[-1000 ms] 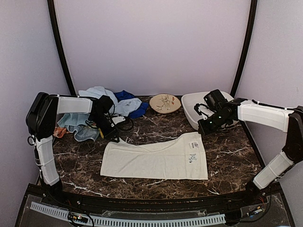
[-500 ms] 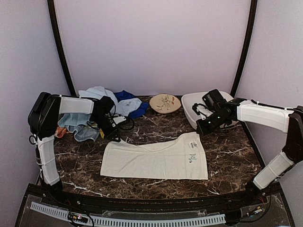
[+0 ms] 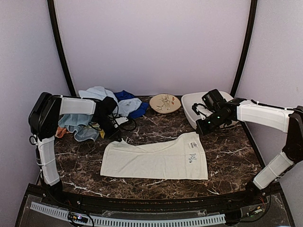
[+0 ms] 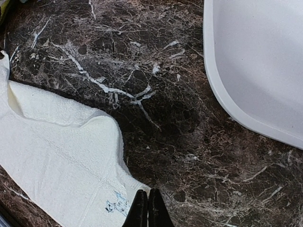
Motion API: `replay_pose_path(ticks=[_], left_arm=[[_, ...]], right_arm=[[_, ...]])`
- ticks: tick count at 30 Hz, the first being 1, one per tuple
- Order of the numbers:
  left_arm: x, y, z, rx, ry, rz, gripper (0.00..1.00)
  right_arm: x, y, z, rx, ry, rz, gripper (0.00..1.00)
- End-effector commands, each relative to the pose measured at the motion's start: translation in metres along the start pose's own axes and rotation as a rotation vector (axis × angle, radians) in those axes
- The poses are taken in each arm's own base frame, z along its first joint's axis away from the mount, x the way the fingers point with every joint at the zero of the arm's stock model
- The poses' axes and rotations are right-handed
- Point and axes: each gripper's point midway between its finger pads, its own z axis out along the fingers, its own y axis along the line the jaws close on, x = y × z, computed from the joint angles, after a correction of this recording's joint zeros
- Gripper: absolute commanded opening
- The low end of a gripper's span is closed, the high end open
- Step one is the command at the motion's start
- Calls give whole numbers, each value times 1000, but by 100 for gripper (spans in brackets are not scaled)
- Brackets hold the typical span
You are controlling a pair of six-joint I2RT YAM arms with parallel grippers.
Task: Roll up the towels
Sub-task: Adjust the towel at the center of the board.
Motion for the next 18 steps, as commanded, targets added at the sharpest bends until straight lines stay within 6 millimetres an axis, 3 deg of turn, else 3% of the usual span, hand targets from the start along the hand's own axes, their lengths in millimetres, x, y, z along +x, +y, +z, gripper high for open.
replay_pose_path(ticks=[1,11,18], left_arm=[[-14,-5,-34,-39,-60,4,0],[-20,0,-72,-133,-168,16,0],[-1,12,-86,-155,-232,-38,0]], right_arm=[[-12,4,-6,-8,-37,-2,0],[-9,-17,-8,66,-35,38,0],[-9,-23,-7,78,-27,48,0]])
